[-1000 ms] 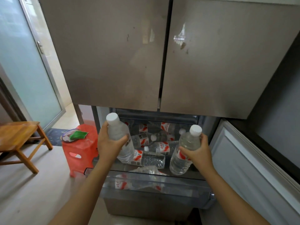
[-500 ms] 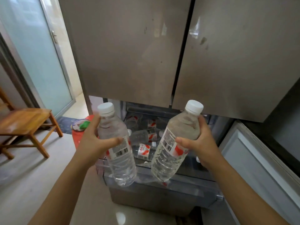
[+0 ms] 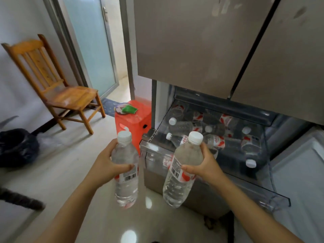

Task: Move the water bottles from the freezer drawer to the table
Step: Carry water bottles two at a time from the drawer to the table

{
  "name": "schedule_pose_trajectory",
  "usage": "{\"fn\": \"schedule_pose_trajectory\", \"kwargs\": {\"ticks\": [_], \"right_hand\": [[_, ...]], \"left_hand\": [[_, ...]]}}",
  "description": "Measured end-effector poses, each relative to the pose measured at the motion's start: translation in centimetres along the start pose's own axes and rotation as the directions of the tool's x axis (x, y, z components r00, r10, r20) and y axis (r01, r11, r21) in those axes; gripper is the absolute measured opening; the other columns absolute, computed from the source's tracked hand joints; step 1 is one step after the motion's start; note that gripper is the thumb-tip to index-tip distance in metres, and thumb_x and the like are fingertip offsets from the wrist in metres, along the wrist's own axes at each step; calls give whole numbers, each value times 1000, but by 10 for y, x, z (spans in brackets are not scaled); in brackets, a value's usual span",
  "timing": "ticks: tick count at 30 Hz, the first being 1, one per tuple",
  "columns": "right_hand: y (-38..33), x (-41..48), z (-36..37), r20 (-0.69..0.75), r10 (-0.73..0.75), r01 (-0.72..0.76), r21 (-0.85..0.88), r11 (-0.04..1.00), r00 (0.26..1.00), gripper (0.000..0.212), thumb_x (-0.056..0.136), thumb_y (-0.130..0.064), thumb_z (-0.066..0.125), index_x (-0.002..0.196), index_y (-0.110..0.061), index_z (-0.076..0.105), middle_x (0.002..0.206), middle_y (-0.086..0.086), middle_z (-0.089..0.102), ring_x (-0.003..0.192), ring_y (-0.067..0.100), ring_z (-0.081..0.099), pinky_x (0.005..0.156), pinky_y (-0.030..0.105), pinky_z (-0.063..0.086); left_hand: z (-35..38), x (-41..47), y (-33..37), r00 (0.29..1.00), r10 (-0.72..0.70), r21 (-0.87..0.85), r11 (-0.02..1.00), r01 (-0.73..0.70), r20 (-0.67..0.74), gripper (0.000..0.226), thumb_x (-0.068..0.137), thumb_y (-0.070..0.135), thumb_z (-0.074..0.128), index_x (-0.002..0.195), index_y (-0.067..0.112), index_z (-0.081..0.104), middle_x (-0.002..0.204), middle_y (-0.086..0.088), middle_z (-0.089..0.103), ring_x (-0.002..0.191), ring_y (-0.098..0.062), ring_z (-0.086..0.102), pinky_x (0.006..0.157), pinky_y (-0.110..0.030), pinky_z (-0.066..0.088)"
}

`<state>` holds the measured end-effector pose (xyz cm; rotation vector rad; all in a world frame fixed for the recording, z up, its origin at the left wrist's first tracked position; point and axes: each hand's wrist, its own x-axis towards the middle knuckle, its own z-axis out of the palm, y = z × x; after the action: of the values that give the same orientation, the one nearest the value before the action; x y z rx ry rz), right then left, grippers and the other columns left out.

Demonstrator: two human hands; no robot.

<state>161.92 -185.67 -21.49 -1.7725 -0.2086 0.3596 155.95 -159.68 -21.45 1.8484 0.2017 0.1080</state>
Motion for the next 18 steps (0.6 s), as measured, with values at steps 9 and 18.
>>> {"fn": "schedule_pose_trajectory", "kwargs": {"ticks": [9, 18], "right_hand": [[28, -34, 18, 161, -31, 39, -51, 998, 986, 71, 65, -2, 78, 115, -28, 35, 102, -20, 46, 106, 11, 47, 85, 26, 44], [40, -85, 66, 418, -42, 85, -86, 993, 908, 72, 63, -3, 80, 116, -28, 38, 118, 0, 49, 111, 18, 49, 90, 32, 44]], "left_hand": [[7, -108, -30, 948, -151, 55, 983, 173, -282, 59, 38, 41, 67, 94, 44, 50, 94, 16, 62, 84, -1, 62, 70, -25, 49], [11, -254, -45, 755, -244, 62, 934, 352, -609, 57, 49, 30, 71, 90, 56, 42, 90, 19, 55, 76, -10, 58, 65, -45, 56]]}}
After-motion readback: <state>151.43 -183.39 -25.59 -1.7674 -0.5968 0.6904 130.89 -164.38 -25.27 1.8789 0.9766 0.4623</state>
